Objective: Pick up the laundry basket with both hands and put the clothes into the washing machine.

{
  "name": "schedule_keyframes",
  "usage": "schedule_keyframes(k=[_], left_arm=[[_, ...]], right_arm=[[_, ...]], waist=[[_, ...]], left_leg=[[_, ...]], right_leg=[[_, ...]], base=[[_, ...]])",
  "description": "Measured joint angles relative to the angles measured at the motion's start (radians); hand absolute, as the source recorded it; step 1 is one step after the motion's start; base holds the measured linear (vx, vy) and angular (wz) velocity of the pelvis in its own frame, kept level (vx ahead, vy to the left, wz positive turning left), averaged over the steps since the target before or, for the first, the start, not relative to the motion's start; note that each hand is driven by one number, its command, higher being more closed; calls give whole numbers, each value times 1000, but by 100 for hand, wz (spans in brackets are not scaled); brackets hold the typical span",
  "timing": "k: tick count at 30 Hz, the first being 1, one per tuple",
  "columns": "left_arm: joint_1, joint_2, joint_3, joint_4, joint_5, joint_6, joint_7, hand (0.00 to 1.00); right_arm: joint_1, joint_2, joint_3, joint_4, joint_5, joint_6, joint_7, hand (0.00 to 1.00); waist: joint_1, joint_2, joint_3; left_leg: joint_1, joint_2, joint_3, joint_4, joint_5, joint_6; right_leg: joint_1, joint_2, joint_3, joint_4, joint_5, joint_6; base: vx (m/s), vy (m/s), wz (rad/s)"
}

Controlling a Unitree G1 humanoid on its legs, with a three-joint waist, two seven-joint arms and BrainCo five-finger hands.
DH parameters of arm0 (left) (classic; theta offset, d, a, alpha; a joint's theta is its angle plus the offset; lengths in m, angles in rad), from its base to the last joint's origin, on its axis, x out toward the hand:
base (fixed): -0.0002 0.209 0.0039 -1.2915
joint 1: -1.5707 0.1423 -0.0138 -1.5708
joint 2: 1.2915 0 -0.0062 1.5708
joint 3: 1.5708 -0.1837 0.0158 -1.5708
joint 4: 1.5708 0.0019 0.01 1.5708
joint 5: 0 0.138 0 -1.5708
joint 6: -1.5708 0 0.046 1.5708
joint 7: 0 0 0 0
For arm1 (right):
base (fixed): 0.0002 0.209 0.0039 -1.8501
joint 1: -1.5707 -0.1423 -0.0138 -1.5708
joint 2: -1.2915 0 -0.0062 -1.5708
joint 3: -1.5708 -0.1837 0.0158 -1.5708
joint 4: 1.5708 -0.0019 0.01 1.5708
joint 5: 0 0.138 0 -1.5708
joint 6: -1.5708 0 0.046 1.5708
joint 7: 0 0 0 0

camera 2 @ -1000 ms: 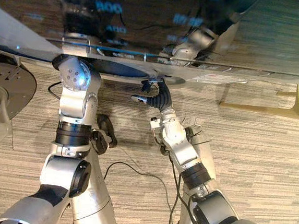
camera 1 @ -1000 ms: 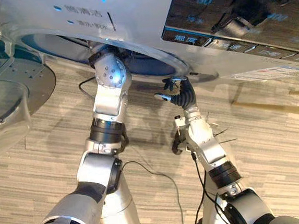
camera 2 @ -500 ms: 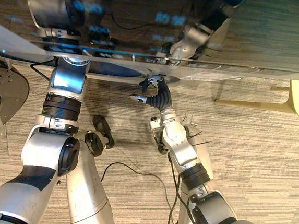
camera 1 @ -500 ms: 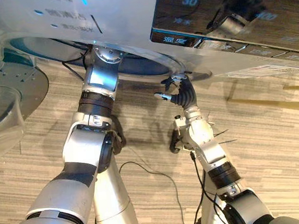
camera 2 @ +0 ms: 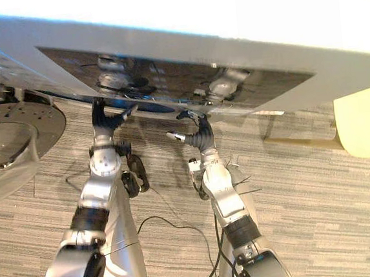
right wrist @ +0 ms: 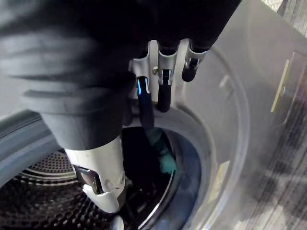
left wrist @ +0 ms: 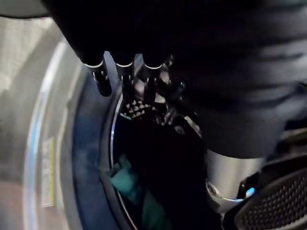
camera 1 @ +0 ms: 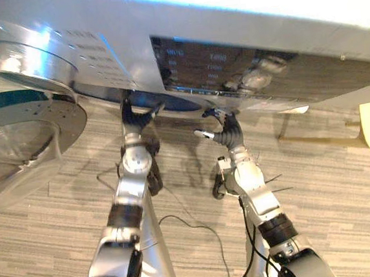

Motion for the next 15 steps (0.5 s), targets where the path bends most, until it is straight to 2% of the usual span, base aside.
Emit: schedule_keyframes(k=[2, 5, 13, 15], left_arm=[[127, -26, -3, 0, -26, -12, -18, 0], [245, -46, -6, 15, -49, -34, -47, 0], [345, -44, 2, 204, -197, -45, -151, 0], [353, -46, -1, 277, -206, -50, -160, 0]], right_arm=[[76, -11, 16, 1, -10, 4, 8, 0], [160, -20, 28, 21, -11, 19, 22, 0], [259, -46, 27, 125, -29, 20, 78, 0], [285, -47, 24, 181, -35, 21, 88, 0]], waist=[[5, 2, -46], [23, 9, -77], [22, 16, -128], [19, 16, -175]], left_leg=[[94, -8, 8, -87, 18, -7], [244, -16, 13, -198, 31, -9], [580, -65, 56, -414, 69, -5], [660, -79, 73, -491, 85, -3]], right_leg=[[99, 4, -29, -79, 10, 4], [260, 17, -61, -193, 28, 14], [596, 5, -95, -406, 69, 62], [668, 7, -99, -482, 93, 75]], base=[[82, -56, 17], [114, -35, 13], [90, 19, 14], [64, 27, -2]])
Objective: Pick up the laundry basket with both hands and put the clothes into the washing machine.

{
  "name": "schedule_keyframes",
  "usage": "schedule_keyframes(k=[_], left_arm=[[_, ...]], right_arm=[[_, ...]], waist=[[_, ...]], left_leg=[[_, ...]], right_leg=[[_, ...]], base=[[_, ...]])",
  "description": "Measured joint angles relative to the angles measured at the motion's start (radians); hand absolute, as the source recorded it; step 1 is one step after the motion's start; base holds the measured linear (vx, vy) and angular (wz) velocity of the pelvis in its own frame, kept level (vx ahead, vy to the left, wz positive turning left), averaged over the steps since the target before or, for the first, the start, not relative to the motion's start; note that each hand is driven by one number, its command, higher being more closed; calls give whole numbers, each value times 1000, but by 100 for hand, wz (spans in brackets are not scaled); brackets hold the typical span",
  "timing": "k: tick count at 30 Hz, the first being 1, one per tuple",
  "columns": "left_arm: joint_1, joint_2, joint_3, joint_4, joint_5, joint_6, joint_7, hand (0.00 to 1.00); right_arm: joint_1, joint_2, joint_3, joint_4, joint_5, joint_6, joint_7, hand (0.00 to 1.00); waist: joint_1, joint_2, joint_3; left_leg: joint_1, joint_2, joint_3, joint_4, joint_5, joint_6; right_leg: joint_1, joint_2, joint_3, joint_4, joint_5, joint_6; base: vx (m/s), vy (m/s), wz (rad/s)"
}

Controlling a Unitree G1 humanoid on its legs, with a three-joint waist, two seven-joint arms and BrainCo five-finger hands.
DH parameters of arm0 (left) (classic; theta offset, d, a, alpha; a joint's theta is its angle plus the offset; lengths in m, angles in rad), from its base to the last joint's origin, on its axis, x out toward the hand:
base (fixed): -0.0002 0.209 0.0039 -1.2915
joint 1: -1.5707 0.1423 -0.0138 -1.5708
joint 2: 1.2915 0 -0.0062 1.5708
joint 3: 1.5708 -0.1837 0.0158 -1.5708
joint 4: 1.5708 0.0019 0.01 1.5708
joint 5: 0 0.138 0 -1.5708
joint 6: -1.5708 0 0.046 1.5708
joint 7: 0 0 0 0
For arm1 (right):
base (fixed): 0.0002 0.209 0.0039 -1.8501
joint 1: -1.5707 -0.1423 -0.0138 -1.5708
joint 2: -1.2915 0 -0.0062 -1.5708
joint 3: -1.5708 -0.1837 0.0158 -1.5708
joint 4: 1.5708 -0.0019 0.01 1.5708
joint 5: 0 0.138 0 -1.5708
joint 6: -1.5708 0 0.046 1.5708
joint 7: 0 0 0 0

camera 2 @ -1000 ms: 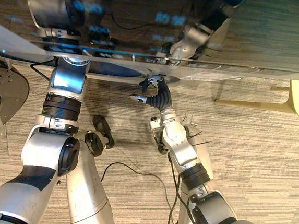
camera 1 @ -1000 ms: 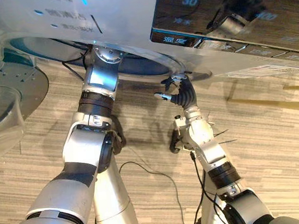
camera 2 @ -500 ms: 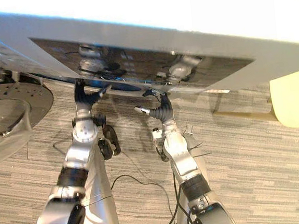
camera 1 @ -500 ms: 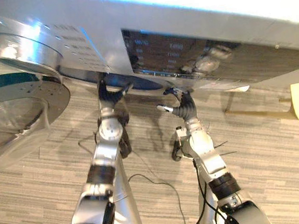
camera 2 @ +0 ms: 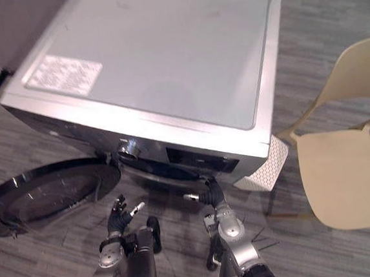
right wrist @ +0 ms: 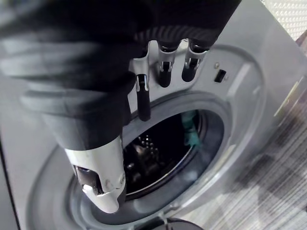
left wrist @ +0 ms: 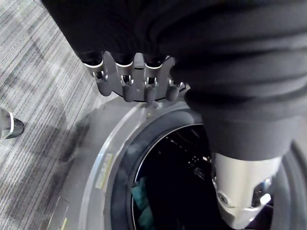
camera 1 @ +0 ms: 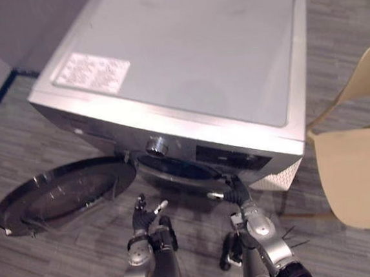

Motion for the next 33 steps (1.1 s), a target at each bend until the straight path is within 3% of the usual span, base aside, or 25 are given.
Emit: schedule_keyframes(k=[3, 7, 11, 17, 21, 22, 25, 26, 28, 30, 31, 32, 33], left_arm=[[-18, 1, -2, 106, 0, -1, -16, 0], [-53, 3, -3, 285, 21, 2, -36, 0], [-50, 13, -4, 362, 55, 4, -37, 0], [-50, 20, -19, 404, 97, 14, -41, 0], [-54, 23, -57, 443, 133, 14, -57, 0], [-62, 23, -57, 446, 136, 14, -57, 0], [-101, 30, -57, 459, 140, 17, -56, 0], [-108, 35, -56, 459, 141, 17, -57, 0], [-107, 49, -56, 442, 142, 16, -56, 0], [-111, 60, -44, 418, 141, 14, -52, 0], [-113, 59, -43, 417, 139, 12, -48, 0], [-130, 39, -46, 408, 138, 10, -36, 0], [-133, 29, -48, 405, 137, 9, -33, 0]], right_arm=[[-3, 0, -20, 104, -7, -1, 4, 0], [-42, -12, -76, 356, -15, 9, 18, 0], [-45, -21, -118, 458, -14, 24, 18, 0], [-61, -24, -146, 515, -11, 35, 18, 0], [-92, -22, -140, 555, -12, 36, 15, 0], [-97, -22, -135, 555, -12, 36, 15, 0], [-96, -30, -118, 560, -11, 38, 13, 0], [-93, -34, -116, 559, -11, 39, 12, 0], [-87, -28, -106, 563, -10, 39, 13, 0], [-105, -28, -87, 561, -2, 32, 14, 0], [-130, -35, -83, 560, 1, 29, 10, 0], [-155, -52, -84, 558, 9, 25, -4, 0], [-163, -60, -89, 561, 9, 21, -9, 0]], waist=[[-3, 4, -35], [-8, 27, -60], [-27, 31, -67], [-27, 41, -82], [-26, 40, -80], [-28, 39, -77], [-25, 16, -50], [-31, 17, -36], [-27, 1, -39], [5, -11, -42], [26, 5, -47], [26, 66, -28], [25, 87, -12]], left_leg=[[88, -13, 13, -106, 36, 4], [275, -36, 47, -351, 135, 10], [401, -58, 66, -460, 161, 13], [466, -73, 109, -524, 178, 22], [450, -80, 151, -529, 181, 25], [439, -83, 153, -524, 180, 27], [398, -114, 113, -466, 135, 77], [382, -105, 117, -447, 138, 95], [374, -121, 93, -418, 143, 100], [325, -120, 91, -375, 155, 94], [276, -115, 86, -373, 178, 90], [231, -84, 50, -389, 206, 81], [221, -76, 33, -399, 219, 73]], right_leg=[[74, 13, -1, -102, 40, 12], [234, 57, -6, -343, 152, 34], [365, 81, -7, -493, 216, 54], [406, 96, 40, -578, 272, 61], [337, 93, 111, -570, 310, 58], [316, 88, 116, -546, 310, 57], [269, 59, 137, -487, 315, 60], [263, 52, 144, -355, 229, 62], [277, 54, 146, -167, 133, 64], [301, 80, 142, -266, 110, 53], [314, 108, 138, -389, 118, 36], [323, 155, 103, -475, 181, 16], [330, 170, 91, -503, 203, 14]], base=[[68, 34, -8], [106, 72, -14], [90, 69, -8], [25, 45, -24], [-66, 52, -50], [-131, 76, -37], [-141, 79, -7], [-113, 37, 19], [-58, -38, 40], [-118, -51, 13], [-204, -6, 11], [-210, 3, 25], [-243, -8, 49]])
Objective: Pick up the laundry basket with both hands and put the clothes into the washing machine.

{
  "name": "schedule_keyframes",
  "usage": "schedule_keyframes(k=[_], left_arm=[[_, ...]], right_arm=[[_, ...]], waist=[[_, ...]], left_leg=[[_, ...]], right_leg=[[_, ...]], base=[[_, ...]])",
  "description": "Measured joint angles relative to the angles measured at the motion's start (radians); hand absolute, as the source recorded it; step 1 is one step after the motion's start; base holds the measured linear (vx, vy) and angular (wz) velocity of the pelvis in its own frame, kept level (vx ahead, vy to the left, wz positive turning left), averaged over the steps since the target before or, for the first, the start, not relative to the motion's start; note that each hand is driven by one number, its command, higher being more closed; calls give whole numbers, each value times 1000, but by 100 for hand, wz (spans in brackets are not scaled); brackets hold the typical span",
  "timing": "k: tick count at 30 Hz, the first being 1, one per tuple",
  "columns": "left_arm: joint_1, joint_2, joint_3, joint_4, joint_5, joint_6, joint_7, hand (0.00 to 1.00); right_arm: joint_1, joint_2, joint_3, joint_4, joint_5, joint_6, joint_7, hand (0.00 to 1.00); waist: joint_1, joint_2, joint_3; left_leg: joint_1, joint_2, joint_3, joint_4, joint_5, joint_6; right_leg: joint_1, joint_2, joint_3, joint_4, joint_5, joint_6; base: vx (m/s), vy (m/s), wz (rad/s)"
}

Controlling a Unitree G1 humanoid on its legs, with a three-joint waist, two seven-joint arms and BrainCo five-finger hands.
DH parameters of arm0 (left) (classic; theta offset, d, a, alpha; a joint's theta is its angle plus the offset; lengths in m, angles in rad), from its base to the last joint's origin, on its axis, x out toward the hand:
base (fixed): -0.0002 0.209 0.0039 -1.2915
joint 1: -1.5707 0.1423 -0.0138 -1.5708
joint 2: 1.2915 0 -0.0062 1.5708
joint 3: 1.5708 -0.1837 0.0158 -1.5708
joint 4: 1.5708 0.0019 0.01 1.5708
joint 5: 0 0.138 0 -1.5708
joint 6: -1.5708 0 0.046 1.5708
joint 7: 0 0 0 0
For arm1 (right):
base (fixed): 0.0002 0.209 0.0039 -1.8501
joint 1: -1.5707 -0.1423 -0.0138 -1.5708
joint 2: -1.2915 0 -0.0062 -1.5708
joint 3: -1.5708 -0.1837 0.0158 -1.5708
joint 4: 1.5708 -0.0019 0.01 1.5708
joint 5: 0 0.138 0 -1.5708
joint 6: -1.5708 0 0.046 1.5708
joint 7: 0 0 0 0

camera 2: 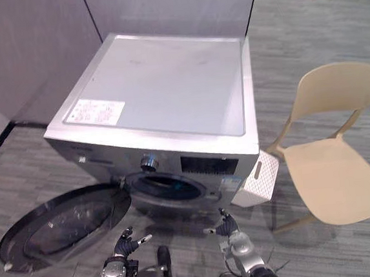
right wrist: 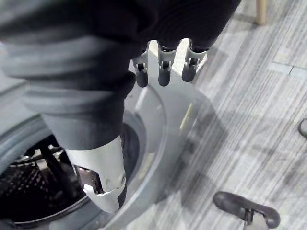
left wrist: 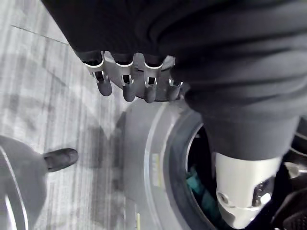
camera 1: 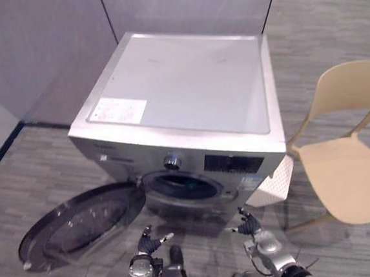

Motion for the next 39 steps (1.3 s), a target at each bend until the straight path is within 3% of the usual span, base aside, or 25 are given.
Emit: schedule_keyframes(k=[1, 2, 3, 4, 5, 6, 7, 8, 9, 10, 11, 14, 20, 25, 28, 33, 35, 39], left_arm=[[-1, -22, -9, -6, -2, -1, 3, 0], [5, -29, -17, -6, -8, -2, 5, 0], [10, -28, -27, -6, -11, -2, 6, 0], [14, -22, -41, -6, -14, -2, 5, 0], [4, -15, -47, -6, -16, -3, 4, 0], [4, -16, -52, -6, -16, -6, 3, 0], [7, -16, -57, -7, -16, -7, 3, 0], [17, -17, -74, -6, -17, -8, 2, 0], [21, -18, -76, -5, -17, -8, 2, 0], [23, -25, -76, -4, -17, -8, 2, 0], [20, -28, -79, -2, -17, -8, 2, 0], [-15, -3, -117, -1, -17, -9, 4, 0], [-1, 2, -126, -11, -17, -9, 23, 0], [6, 25, -122, -285, -15, -9, 48, 0], [-17, 85, -47, -477, 16, -37, 75, 0], [-170, 251, 147, -482, 46, -6, 145, 0], [-253, 320, 181, -442, 82, 18, 172, 0], [-462, 466, 201, -202, 126, 79, 195, 0]], right_arm=[[-8, -11, -10, 9, 8, 0, -4, 0], [3, -7, -17, 15, 9, 1, -4, 0], [13, -4, -20, 15, 11, 1, -7, 0], [34, 2, -35, 8, 11, 1, -12, 0], [41, 21, -64, 7, 11, 0, -21, 0], [46, 25, -86, 9, 11, 1, -22, 0], [52, 20, -86, 8, 11, 0, -23, 0], [72, 8, -86, 8, 9, 1, -22, 0], [79, 7, -86, 8, 8, 1, -22, 0], [95, 5, -87, 8, 7, 2, -21, 0], [107, 10, -104, 8, 6, 4, -19, 0], [122, 38, -117, 8, 7, 13, -19, 0], [136, 40, -114, 8, 7, 13, -19, 0], [128, 41, -113, 8, 7, 15, -19, 0], [110, 37, -112, 8, 9, 15, -18, 0], [87, 21, -111, 8, 20, 25, -6, 0], [68, 19, -110, 8, 20, 39, 3, 0], [4, 32, -101, 8, 24, 49, 4, 0]], waist=[[1, 32, 22], [-2, 42, 27], [-3, 44, 27], [-3, 32, 24], [-9, -12, 36], [-13, -64, 50], [-20, -68, 50], [-30, -54, 42], [-33, -53, 41], [-42, -22, 26], [-58, -4, 14], [-58, -28, 4], [-60, -24, -31], [-63, -28, -33], [-62, -35, -37], [-53, -38, -37], [-52, -44, -38], [-48, -79, -21]], left_leg=[[-6, 14, -35, -36, 40, -21], [-3, 18, -66, -67, 69, -40], [3, 22, -79, -92, 82, -64], [16, 13, -80, -130, 28, -121], [-4, -16, -63, -83, -16, -103], [-33, -58, -53, 107, -49, -43], [-33, -62, -52, 173, -68, -32], [24, -40, -53, 268, -124, -35], [53, -32, -53, 265, -156, -40], [122, -18, -52, 188, -198, -50], [181, -14, -46, 59, -201, -46], [218, -35, -47, -11, -175, -24], [290, -70, -49, -89, -143, -9], [304, -85, -74, -131, -112, -2], [309, -83, -80, -153, -98, 2], [309, -77, -92, -166, -90, -4], [295, -77, -106, -179, -77, -2], [236, -74, -108, -181, -58, -1]], right_leg=[[11, 26, -24, -35, 32, -5], [10, 36, -52, -30, 39, -15], [10, 41, -65, -24, 40, -21], [4, 23, -90, -35, 46, -34], [-7, -16, -107, -35, 44, -47], [-24, -76, -105, -27, 48, -53], [-27, -85, -105, -31, 55, -51], [-27, -84, -102, -33, 66, -43], [-27, -79, -99, -34, 71, -36], [-23, -63, -97, -40, 81, -27], [-11, -43, -101, -75, 109, -15], [33, -42, -107, -163, 169, -1], [105, -50, -112, -240, 208, 22], [124, -49, -138, -266, 225, 22], [130, -41, -141, -290, 238, 15], [136, -31, -158, -303, 244, 14], [122, -28, -165, -303, 244, 14], [63, -22, -164, -303, 258, -3]], base=[[-262, -62, 55], [-224, -62, 56], [-181, -61, 54], [-147, 0, 63], [-185, -17, 70], [-138, -1, 52], [-116, 11, 18], [-84, 56, -4], [-67, 84, -15], [-8, 128, -11], [3, 125, -7], [-12, 120, 4], [0, 69, 5], [-11, 19, 13], [-7, 2, 4], [-4, -7, 6], [1, -1, 16], [-4, 2, 1]])
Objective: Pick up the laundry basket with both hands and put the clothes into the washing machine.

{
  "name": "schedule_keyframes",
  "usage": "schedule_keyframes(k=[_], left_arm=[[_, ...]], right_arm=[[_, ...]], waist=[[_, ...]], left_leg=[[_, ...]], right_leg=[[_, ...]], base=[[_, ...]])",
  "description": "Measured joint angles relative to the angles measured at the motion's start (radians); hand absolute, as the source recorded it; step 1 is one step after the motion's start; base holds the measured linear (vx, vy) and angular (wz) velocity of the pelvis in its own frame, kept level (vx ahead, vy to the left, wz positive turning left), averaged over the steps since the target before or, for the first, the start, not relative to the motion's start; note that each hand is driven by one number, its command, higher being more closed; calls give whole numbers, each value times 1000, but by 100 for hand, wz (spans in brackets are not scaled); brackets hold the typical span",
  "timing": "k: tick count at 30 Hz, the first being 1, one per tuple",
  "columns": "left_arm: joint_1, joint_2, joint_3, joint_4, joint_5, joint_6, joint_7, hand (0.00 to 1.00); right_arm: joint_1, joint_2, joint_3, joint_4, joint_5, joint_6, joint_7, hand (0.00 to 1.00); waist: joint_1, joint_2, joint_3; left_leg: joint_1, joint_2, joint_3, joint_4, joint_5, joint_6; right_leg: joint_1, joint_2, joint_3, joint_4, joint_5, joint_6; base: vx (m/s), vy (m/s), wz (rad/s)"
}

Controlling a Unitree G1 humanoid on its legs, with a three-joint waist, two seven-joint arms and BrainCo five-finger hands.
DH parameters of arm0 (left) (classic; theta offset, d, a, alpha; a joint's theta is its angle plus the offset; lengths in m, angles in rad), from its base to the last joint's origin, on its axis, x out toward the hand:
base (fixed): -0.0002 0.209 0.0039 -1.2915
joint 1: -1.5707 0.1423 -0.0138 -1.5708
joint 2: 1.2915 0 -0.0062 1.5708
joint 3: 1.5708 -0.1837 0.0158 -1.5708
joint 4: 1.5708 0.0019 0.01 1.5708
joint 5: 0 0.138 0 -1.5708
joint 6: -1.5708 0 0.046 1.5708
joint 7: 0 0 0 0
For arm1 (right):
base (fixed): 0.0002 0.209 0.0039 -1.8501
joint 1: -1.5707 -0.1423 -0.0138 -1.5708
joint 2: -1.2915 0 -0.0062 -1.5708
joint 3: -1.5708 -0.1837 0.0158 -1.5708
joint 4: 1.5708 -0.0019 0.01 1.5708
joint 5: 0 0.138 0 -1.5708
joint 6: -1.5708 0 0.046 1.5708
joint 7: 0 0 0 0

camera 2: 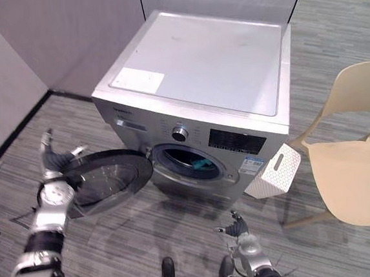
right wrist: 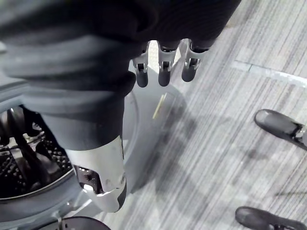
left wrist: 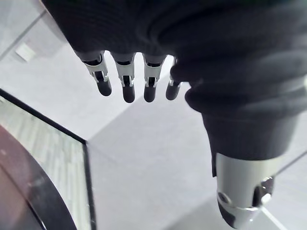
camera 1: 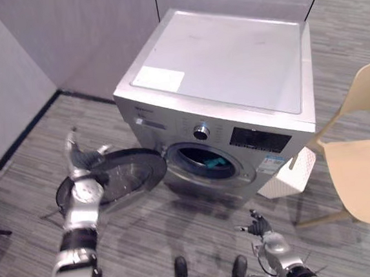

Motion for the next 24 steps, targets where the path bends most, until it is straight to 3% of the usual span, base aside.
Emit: schedule_keyframes(k=[2, 5, 11, 15, 21, 24], left_arm=[[-122, 61, -3, 154, 29, 34, -2, 0], [-261, 90, -14, 269, 35, 69, -24, 0], [-360, 80, -2, 317, 33, 110, -71, 0], [-405, 68, 46, 315, 42, 111, -82, 0], [-336, -86, 72, 206, 53, 78, -70, 0], [-156, -215, 24, 21, -1, 35, -44, 0]], right_arm=[[-27, 9, 7, 0, 13, 1, -1, 0], [-67, 15, 9, 7, 30, 1, -2, 0], [-85, 32, 44, -13, 67, 1, -3, 0], [-79, 39, 45, -48, 94, 2, -4, 0], [-83, 41, 46, -52, 118, 4, -4, 0], [-81, 41, 25, -48, 132, 5, -3, 0]], waist=[[4, -36, 23], [26, -71, 70], [41, -81, 115], [53, -86, 124], [81, -78, 124], [81, -50, 107]], left_leg=[[-50, 2, 0, 21, 3, 0], [-127, 5, 4, 60, 3, 0], [-200, 26, 6, 99, 1, -4], [-237, 44, 12, 111, 0, -9], [-215, 38, -23, 124, -2, -12], [-165, 13, -57, 101, 0, -11]], right_leg=[[-40, 1, 7, 0, 11, -10], [-103, 1, 24, 0, 29, -19], [-158, 11, 31, 4, 39, -31], [-190, 19, 32, 9, 43, -38], [-148, 16, 21, 12, 31, -32], [-112, 1, -2, 57, -6, -20]], base=[[0, 0, 0], [-33, 28, -5], [-19, -4, -2], [-11, -6, -1], [13, 27, 15], [41, 63, 33]])
